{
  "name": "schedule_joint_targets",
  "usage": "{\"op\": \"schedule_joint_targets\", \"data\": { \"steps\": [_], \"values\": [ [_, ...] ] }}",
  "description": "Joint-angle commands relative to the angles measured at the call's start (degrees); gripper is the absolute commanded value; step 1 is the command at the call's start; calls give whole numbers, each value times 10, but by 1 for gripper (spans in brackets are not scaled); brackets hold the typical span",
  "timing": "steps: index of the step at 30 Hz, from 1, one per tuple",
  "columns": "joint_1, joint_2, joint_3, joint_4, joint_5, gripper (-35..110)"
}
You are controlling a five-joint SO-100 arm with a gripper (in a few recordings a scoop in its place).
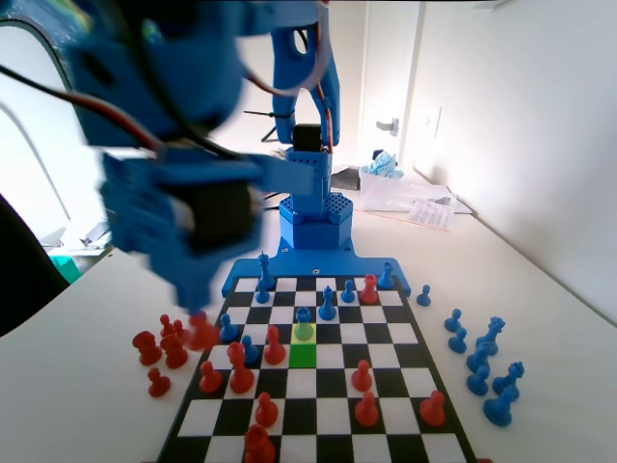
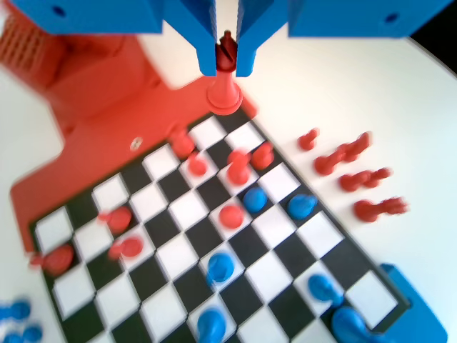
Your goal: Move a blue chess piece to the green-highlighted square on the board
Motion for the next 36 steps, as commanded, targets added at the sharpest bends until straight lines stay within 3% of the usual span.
{"op": "schedule_joint_targets", "data": {
  "steps": [1, 18, 27, 36],
  "values": [
    [62, 24, -84, 24, -7, 1],
    [206, -191, -252, 66, -38, 1],
    [209, -276, -286, 44, -58, 1],
    [198, -300, -216, -4, -76, 1]
  ]
}}
